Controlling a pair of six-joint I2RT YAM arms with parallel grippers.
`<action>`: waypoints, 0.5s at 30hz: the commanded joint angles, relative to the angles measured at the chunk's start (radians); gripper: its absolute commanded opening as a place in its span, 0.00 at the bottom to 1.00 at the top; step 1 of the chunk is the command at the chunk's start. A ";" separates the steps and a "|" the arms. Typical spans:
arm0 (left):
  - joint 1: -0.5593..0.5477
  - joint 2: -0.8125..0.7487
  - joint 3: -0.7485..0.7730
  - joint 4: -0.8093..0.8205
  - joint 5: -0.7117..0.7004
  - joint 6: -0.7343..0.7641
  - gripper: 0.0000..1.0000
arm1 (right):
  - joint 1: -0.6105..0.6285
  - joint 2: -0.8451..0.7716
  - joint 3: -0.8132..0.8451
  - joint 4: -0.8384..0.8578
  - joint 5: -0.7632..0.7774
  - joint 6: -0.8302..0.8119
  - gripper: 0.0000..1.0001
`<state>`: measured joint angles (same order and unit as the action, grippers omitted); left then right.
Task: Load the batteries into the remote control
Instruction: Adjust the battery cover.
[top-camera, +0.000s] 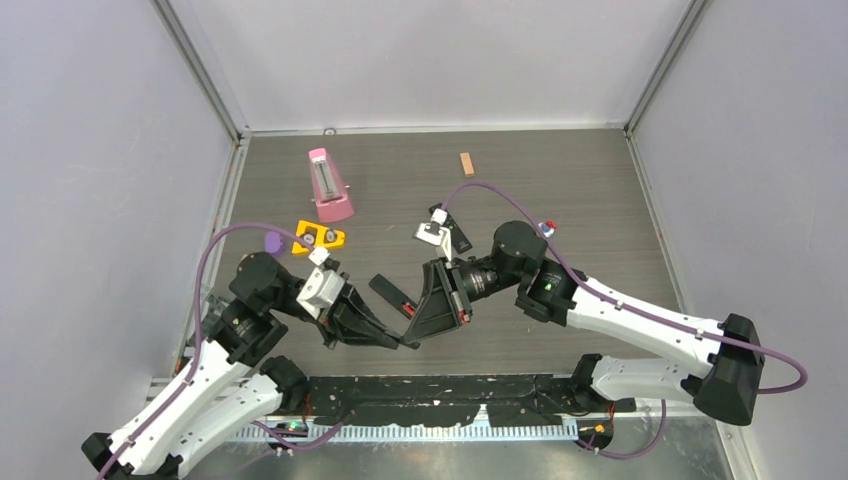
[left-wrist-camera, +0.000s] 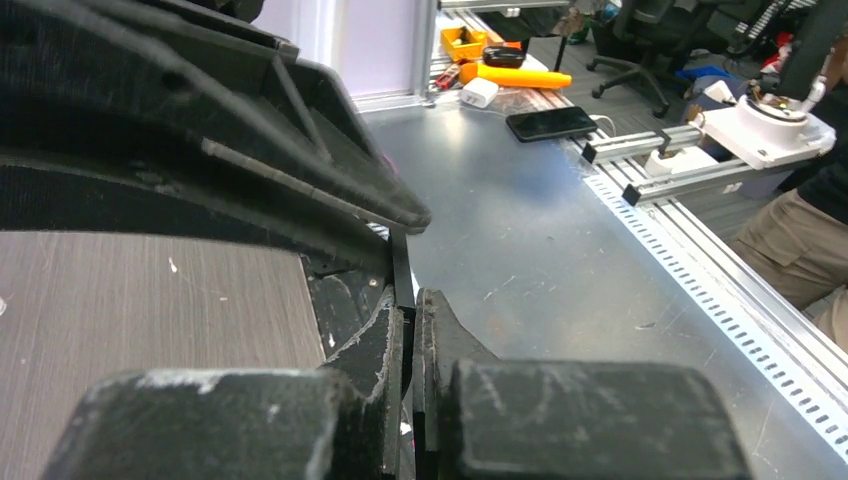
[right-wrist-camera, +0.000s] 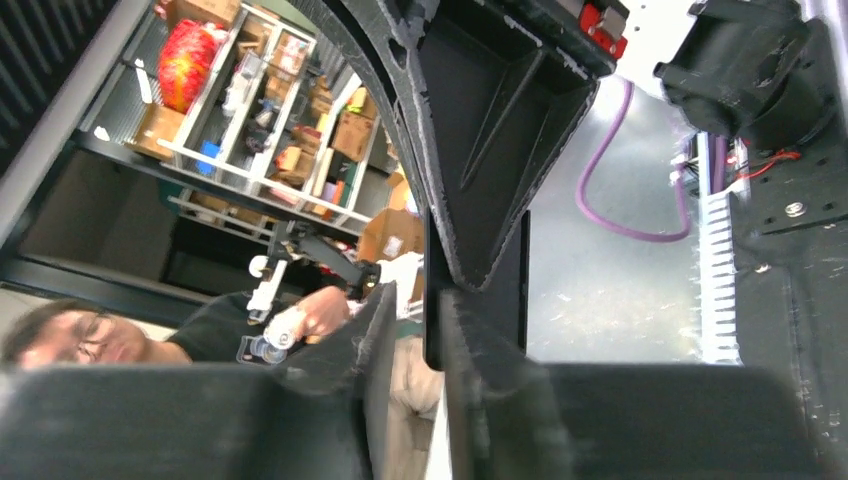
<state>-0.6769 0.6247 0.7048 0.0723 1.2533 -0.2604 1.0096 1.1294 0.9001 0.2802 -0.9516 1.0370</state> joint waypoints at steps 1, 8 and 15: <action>0.002 -0.008 0.009 -0.090 -0.131 0.030 0.00 | -0.023 -0.025 -0.001 0.011 0.030 -0.021 0.39; 0.002 -0.011 -0.030 -0.130 -0.404 -0.202 0.00 | -0.056 -0.200 0.041 -0.452 0.405 -0.404 0.74; 0.002 0.109 -0.006 -0.206 -0.521 -0.615 0.00 | 0.056 -0.406 0.066 -0.679 0.928 -0.874 0.76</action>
<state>-0.6769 0.6643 0.6727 -0.0643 0.8303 -0.5915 0.9955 0.8383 0.9432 -0.2897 -0.3630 0.4995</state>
